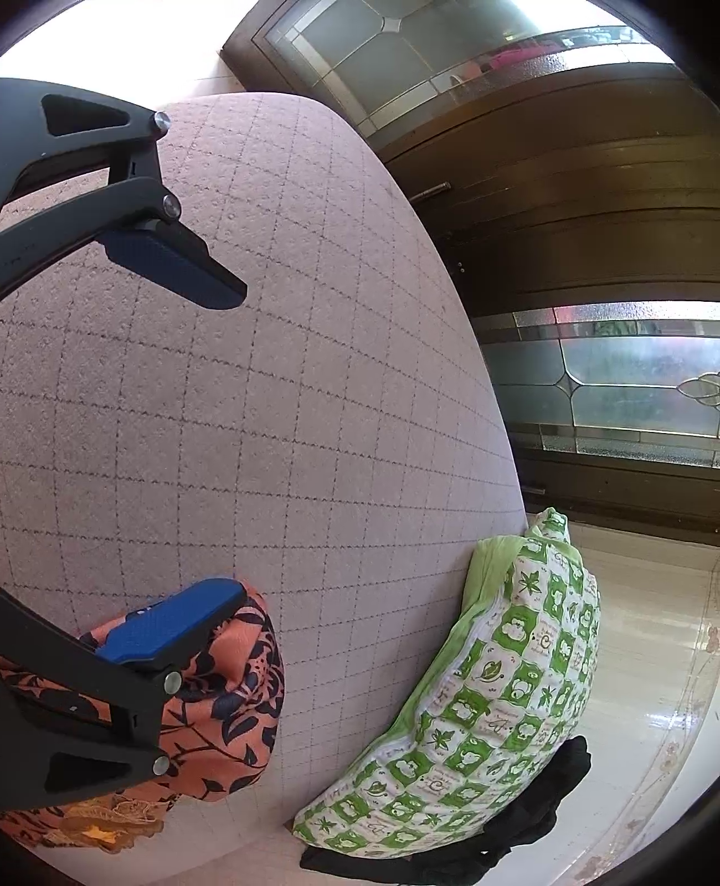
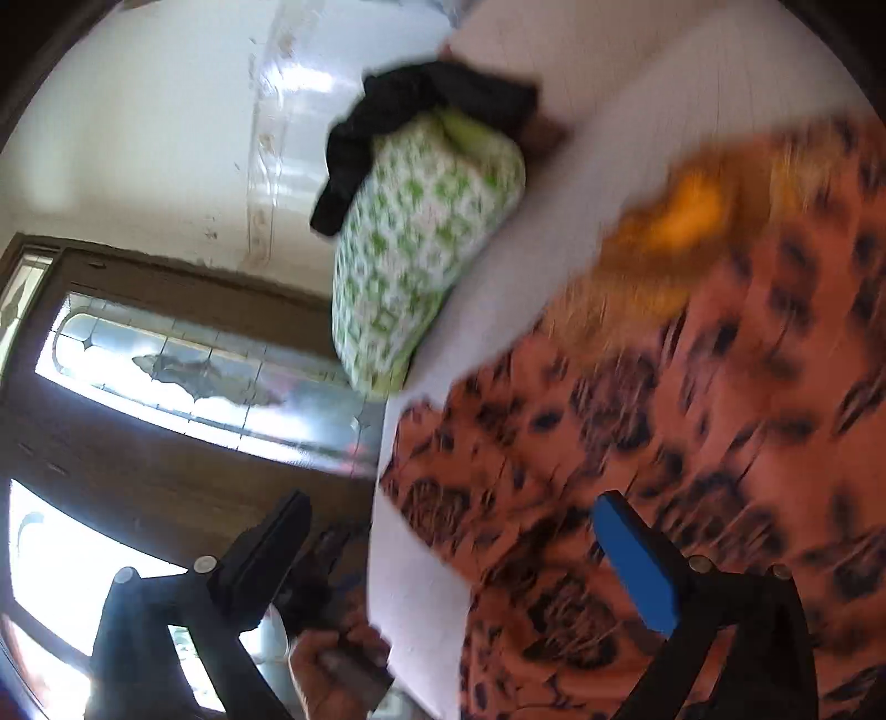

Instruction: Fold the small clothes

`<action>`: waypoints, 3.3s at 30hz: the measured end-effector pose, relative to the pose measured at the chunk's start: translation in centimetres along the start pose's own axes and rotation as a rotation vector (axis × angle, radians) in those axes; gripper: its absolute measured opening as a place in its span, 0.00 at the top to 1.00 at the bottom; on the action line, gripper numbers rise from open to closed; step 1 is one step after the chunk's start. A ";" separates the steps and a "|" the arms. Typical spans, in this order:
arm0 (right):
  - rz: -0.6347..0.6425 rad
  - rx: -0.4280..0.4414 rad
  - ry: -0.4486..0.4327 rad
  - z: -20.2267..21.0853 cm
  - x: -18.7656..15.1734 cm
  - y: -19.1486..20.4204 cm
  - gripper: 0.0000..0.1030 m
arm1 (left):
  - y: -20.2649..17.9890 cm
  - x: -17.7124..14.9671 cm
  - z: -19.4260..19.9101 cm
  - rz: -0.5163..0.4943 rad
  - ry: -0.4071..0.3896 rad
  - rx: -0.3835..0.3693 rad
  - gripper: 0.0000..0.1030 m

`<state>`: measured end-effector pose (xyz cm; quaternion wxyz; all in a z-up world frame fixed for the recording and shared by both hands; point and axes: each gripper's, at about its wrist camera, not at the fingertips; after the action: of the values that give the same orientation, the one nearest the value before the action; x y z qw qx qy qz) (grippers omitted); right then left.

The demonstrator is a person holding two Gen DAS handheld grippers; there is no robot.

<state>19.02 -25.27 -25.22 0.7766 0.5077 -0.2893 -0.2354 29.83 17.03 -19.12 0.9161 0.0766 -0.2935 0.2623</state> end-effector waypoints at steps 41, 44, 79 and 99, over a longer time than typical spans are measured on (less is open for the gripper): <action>0.054 -0.578 -0.389 14.5 7.3 -10.0 0.91 | -13.6 -7.8 1.7 -0.442 -0.029 -0.147 0.05; 0.083 -0.609 -0.382 15.4 6.8 -9.8 0.86 | -15.0 -8.9 1.1 -0.495 -0.013 -0.121 0.05; 0.143 -0.785 -0.506 17.3 8.2 -10.2 0.27 | -15.9 -10.1 1.4 -0.577 -0.050 -0.092 0.05; 0.545 -0.708 -0.172 3.9 1.8 -4.5 0.44 | -18.3 -12.9 2.8 -0.720 -0.060 -0.229 0.05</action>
<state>17.32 -30.62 -27.76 0.9092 0.0949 -0.3774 -0.1483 29.18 -5.01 -24.01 0.9432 0.0796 -0.3018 -0.1135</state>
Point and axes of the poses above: each gripper's, at about its wrist camera, not at the fingertips, and z roughly against the way its jaws point, y to its left, x to its top, and after that the axes turned 2 degrees about x, right-handed
